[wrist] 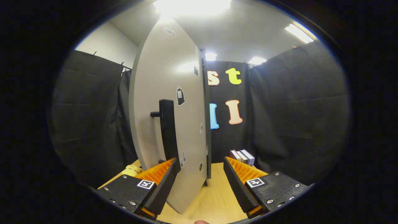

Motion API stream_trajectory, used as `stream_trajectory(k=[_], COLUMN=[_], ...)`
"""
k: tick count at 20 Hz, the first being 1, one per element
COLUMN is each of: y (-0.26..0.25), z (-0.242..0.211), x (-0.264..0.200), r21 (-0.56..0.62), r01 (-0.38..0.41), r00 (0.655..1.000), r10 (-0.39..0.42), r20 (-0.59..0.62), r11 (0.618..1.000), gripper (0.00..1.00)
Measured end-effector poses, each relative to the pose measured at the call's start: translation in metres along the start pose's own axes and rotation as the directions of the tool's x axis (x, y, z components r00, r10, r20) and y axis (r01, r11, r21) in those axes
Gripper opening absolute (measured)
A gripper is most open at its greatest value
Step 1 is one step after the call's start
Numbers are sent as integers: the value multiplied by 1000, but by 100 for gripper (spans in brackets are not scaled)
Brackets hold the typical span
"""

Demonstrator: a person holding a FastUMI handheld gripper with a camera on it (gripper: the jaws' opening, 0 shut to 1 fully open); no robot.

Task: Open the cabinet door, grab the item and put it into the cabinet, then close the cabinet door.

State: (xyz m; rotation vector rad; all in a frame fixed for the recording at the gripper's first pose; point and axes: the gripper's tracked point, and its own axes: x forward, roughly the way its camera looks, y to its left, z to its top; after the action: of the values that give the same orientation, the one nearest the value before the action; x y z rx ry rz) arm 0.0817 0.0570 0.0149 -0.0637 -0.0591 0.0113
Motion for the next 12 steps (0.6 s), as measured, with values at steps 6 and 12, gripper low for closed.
stream_trajectory(k=[6,12], y=[94,132], z=[-14,-24], x=[21,30], r21=[-5,-8], r01=[-97,-97], r00=[995,995], r10=[97,97], r20=[-15,-27], r11=[995,995], gripper=[92,92])
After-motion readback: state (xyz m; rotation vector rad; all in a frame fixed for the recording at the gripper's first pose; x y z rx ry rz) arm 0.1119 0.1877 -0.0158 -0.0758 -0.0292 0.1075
